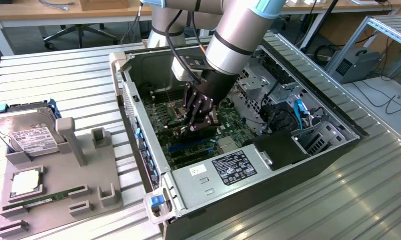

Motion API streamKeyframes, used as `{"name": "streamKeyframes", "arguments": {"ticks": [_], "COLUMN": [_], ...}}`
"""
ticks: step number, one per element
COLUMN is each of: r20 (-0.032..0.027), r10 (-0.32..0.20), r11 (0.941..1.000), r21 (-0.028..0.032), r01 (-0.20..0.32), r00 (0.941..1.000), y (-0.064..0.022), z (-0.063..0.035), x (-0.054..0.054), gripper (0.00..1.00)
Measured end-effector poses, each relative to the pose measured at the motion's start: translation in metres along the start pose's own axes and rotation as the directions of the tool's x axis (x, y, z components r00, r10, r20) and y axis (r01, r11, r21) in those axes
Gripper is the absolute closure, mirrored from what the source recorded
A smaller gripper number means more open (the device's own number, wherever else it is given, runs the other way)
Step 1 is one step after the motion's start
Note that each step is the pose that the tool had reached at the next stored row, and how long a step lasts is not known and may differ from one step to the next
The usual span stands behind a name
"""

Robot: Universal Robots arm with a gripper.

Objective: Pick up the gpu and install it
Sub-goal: 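Insert the gpu into the slot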

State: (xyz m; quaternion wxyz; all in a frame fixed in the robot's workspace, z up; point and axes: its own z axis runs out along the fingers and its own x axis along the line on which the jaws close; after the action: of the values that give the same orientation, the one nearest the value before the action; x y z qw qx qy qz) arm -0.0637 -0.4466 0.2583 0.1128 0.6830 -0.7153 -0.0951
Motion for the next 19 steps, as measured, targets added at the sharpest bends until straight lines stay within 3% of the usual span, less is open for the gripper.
{"name": "streamKeyframes", "arguments": {"ticks": [7, 19], "r20": [-0.0062, -0.0062], "r10": [-0.02, -0.024], "r11": [0.9998, 0.9997], "r21": [0.0006, 0.0007], "r01": [0.02, 0.024], "r00": [0.9998, 0.9997], "y": [0.0, -0.0002], "z": [-0.0001, 0.0006], "x": [0.0, 0.0003], "gripper": [0.73, 0.73]}}
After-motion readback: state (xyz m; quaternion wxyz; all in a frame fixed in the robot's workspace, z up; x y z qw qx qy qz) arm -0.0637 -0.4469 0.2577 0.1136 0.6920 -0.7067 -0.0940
